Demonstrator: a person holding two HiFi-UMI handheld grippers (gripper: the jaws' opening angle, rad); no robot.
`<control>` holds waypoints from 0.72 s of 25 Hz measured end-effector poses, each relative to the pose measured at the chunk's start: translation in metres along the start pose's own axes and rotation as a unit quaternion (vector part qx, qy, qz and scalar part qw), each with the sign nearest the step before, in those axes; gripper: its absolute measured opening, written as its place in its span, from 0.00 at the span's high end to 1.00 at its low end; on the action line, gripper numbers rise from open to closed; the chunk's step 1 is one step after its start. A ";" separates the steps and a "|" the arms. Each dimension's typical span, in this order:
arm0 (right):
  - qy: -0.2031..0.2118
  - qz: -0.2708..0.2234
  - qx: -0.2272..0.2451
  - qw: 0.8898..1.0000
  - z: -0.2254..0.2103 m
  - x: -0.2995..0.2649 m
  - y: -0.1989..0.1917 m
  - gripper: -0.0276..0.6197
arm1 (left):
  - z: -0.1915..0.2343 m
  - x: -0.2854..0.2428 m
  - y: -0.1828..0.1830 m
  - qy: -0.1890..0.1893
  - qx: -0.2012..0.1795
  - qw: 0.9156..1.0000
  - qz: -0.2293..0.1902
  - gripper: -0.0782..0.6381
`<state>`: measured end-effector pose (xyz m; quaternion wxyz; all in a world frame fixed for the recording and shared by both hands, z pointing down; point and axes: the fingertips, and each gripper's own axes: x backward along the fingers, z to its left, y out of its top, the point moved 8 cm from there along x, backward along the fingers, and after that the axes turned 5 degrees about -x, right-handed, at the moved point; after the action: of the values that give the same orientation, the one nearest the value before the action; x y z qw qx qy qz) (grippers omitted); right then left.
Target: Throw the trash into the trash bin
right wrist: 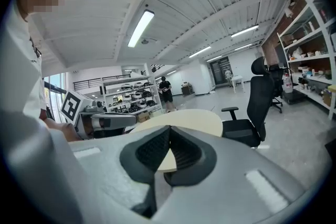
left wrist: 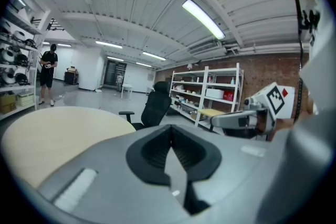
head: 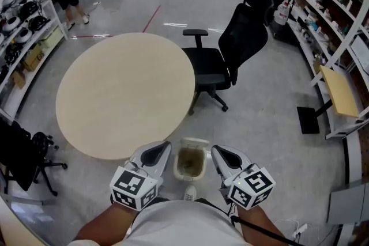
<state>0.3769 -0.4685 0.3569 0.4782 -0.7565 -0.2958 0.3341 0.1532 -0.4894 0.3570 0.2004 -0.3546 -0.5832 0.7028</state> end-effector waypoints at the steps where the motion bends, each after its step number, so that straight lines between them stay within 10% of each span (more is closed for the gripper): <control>1: -0.003 0.000 -0.001 1.000 0.006 -0.001 0.000 0.95 | 0.002 0.005 0.001 -0.006 0.002 1.000 -0.002 0.88; 18: -0.130 -0.025 0.001 0.991 0.093 0.033 -0.029 0.95 | 0.019 0.058 -0.006 -0.118 -0.012 0.993 -0.019 0.88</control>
<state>0.3201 -0.3835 0.3461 0.4445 -0.6985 -0.3741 0.4179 0.0998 -0.4603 0.3483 0.1389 -0.2606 -0.6179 0.7287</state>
